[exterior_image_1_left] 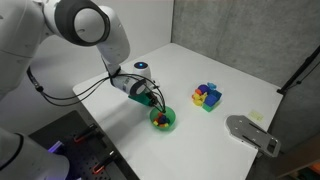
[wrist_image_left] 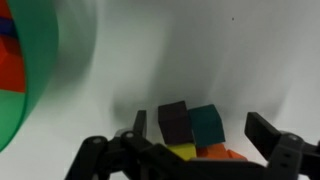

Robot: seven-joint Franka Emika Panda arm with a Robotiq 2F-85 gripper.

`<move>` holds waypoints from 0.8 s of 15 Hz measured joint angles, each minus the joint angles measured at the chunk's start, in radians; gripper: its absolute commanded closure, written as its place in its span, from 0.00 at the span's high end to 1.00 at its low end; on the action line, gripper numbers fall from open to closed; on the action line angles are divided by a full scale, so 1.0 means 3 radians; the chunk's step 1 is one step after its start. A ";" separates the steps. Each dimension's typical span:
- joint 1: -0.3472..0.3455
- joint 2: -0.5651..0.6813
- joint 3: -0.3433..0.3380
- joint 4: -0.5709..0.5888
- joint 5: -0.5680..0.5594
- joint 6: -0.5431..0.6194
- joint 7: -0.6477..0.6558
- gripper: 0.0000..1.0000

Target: Pick up the green and blue block from the table and put them in the green bowl

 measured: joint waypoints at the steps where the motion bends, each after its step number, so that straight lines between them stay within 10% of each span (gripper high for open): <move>1: 0.0003 0.0019 0.0000 0.0022 0.0000 0.0011 0.0000 0.66; 5: 0.0003 0.0045 0.0000 0.0083 0.0000 0.0014 0.0000 0.31; 12: 0.0003 -0.0001 -0.0021 0.0136 0.0000 -0.0039 0.0000 0.31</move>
